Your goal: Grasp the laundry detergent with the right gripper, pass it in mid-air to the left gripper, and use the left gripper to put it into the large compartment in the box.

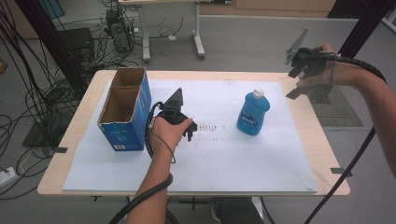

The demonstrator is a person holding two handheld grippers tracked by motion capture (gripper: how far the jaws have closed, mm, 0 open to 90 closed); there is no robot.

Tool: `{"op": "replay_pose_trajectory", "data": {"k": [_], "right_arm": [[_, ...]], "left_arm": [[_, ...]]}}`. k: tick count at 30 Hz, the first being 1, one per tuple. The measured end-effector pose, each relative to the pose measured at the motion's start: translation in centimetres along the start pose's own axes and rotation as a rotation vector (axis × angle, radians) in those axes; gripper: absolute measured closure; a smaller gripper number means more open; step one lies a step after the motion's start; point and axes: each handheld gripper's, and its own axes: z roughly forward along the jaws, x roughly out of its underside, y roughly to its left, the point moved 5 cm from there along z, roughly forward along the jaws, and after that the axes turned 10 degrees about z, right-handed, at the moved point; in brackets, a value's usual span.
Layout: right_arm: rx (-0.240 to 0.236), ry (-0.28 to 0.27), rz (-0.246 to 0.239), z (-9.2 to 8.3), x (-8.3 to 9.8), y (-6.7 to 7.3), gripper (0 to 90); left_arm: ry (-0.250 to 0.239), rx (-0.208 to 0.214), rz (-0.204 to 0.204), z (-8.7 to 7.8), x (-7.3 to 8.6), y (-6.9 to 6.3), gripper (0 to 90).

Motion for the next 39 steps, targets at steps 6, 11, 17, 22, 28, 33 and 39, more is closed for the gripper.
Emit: {"op": "replay_pose_trajectory", "data": {"k": [6,11,17,22,28,33,39], "right_arm": [[-0.004,0.003,0.001,0.1,0.1,0.1,11.2],[-0.003,0.000,0.003,0.1,0.4,0.0,11.1],[-0.002,-0.009,0.012,-0.2,1.0,0.0,10.8],[-0.004,-0.016,0.027,-0.1,1.6,0.2,10.1],[-0.011,-0.036,0.043,0.6,2.5,0.6,9.2],[-0.029,-0.064,0.072,1.8,3.3,1.0,7.8],[-0.047,-0.106,0.102,3.1,3.9,1.8,7.2]], "left_arm": [[0.003,-0.002,0.002,0.0,0.1,0.0,6.4],[-0.002,-0.004,0.000,-0.1,0.1,-0.1,6.4],[-0.011,0.000,0.005,-0.4,0.1,-0.3,6.4],[-0.013,0.004,0.014,-0.2,0.1,-0.6,6.4],[-0.018,0.009,0.026,-0.1,0.2,-0.8,6.3],[-0.017,0.009,0.027,-0.1,0.4,-0.6,6.4],[-0.025,0.009,0.020,-0.4,0.8,0.0,6.4]]}}
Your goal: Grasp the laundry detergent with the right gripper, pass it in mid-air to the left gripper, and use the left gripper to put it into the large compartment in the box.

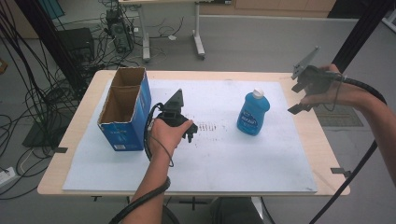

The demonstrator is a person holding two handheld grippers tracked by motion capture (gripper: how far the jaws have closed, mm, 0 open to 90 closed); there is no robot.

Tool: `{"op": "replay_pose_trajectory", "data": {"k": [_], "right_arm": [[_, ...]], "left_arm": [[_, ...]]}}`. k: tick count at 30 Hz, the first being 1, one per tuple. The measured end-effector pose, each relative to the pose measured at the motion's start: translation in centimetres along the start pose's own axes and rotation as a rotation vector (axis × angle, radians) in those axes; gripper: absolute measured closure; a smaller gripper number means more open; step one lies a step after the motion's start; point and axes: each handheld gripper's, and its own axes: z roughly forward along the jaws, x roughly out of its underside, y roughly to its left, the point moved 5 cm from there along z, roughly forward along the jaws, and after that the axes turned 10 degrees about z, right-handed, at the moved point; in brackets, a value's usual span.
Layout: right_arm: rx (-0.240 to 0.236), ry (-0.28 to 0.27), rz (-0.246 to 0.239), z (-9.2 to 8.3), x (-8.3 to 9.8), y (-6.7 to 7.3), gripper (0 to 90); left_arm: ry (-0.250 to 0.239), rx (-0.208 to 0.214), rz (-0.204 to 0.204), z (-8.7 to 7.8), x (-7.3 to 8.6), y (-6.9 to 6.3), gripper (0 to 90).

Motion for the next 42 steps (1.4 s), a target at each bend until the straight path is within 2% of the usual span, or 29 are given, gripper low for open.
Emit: {"op": "replay_pose_trajectory", "data": {"k": [8,13,16,18,19,30,42], "right_arm": [[-0.014,-0.070,0.036,1.9,1.1,0.9,5.2],[-0.023,-0.092,0.052,3.2,1.6,1.3,4.7],[-0.035,-0.118,0.062,4.6,1.9,1.7,4.5],[-0.030,-0.123,0.063,5.0,2.0,1.7,4.4],[-0.027,-0.143,0.070,5.8,2.1,1.9,4.2],[-0.032,-0.226,0.105,9.3,2.0,2.5,4.2],[-0.020,-0.307,0.138,11.8,1.7,2.9,3.9]], "left_arm": [[-0.003,0.005,0.003,0.1,0.6,0.2,6.3],[-0.005,0.006,0.003,0.1,0.8,0.2,6.3],[-0.008,0.007,-0.001,0.1,0.8,0.3,6.3],[-0.008,0.006,-0.001,0.1,0.8,0.3,6.3],[-0.007,0.006,0.003,0.2,0.9,0.3,6.3],[0.001,0.002,0.007,0.6,0.9,0.3,6.2],[0.009,0.000,0.011,0.9,1.0,0.2,6.2]]}}
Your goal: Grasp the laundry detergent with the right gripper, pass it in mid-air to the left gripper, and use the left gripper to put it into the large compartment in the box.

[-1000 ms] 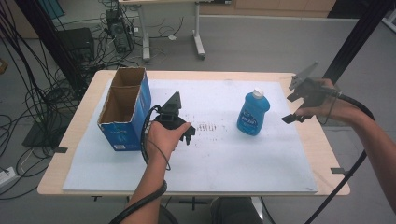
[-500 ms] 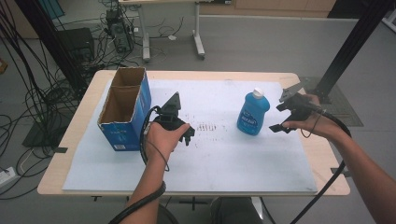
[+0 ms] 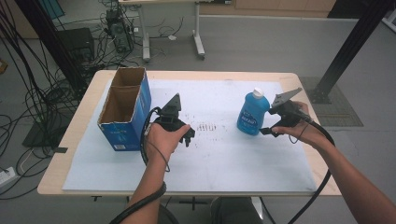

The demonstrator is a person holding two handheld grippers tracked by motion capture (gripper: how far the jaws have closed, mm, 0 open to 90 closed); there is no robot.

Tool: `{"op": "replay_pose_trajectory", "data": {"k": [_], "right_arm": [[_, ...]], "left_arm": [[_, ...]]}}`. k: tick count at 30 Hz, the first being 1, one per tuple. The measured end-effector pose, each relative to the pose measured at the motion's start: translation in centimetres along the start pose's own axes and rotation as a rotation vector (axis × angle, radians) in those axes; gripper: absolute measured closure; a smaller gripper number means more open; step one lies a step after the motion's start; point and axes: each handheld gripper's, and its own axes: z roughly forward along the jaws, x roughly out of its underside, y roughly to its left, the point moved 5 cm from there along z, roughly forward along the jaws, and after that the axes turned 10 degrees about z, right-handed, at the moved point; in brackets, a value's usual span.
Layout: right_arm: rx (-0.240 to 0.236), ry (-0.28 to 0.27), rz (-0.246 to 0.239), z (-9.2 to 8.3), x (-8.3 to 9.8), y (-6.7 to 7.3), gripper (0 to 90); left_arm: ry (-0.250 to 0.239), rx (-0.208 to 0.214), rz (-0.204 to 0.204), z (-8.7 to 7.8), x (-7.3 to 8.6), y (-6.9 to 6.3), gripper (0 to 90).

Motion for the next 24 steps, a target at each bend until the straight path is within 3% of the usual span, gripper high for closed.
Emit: {"op": "replay_pose_trajectory", "data": {"k": [16,24], "right_arm": [[0.015,-0.141,0.042,2.2,-0.2,0.2,3.3],[0.023,-0.181,0.059,2.6,-0.2,0.2,3.1]], "left_arm": [[0.001,-0.005,0.005,0.0,0.0,-0.2,6.1],[0.004,-0.005,0.006,0.0,0.0,-0.3,6.1]]}}
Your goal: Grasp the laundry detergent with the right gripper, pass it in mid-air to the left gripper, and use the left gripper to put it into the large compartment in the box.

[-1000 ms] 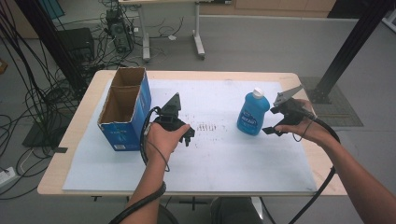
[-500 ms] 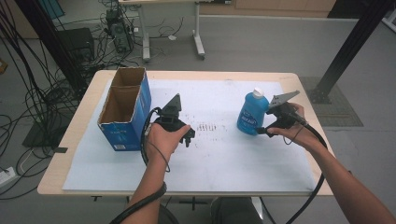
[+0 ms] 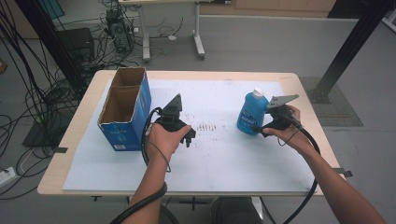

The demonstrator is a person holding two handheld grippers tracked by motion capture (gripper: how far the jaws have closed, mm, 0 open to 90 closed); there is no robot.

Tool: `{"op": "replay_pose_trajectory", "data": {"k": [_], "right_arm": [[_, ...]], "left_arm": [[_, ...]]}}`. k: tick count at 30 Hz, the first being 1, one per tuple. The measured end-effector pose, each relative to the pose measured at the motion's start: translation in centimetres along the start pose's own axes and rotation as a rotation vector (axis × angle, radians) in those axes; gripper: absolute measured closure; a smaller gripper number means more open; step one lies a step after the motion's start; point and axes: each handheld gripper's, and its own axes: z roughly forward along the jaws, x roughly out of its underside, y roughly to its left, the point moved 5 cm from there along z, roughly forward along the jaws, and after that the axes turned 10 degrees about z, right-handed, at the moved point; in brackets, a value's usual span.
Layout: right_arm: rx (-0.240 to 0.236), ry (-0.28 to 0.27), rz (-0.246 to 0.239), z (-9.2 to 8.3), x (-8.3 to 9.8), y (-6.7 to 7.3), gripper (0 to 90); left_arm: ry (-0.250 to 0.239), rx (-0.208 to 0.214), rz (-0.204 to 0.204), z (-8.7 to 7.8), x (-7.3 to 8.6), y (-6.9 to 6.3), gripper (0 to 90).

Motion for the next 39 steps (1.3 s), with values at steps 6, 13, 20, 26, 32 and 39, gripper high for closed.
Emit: {"op": "replay_pose_trajectory", "data": {"k": [6,13,20,26,32,39], "right_arm": [[0.021,-0.036,0.001,0.4,-0.3,-0.1,2.8],[0.026,-0.070,0.019,0.8,-0.1,-0.1,2.6],[0.031,-0.085,0.027,1.1,0.0,-0.2,2.7],[0.042,-0.106,0.032,1.1,-0.1,-0.4,2.5],[0.041,-0.118,0.039,1.2,-0.1,-0.4,2.4],[0.032,-0.127,0.045,1.3,0.0,-0.5,2.4]], "left_arm": [[-0.003,0.000,-0.001,-0.1,0.0,0.0,6.1],[-0.004,0.000,0.000,-0.2,0.0,-0.1,6.1],[-0.005,0.001,0.003,-0.2,0.0,-0.2,6.0],[-0.003,0.001,0.006,-0.1,-0.1,-0.3,6.0],[-0.006,0.001,0.007,-0.2,-0.1,-0.3,6.0],[-0.009,-0.004,0.009,-0.4,-0.2,-0.4,6.0]]}}
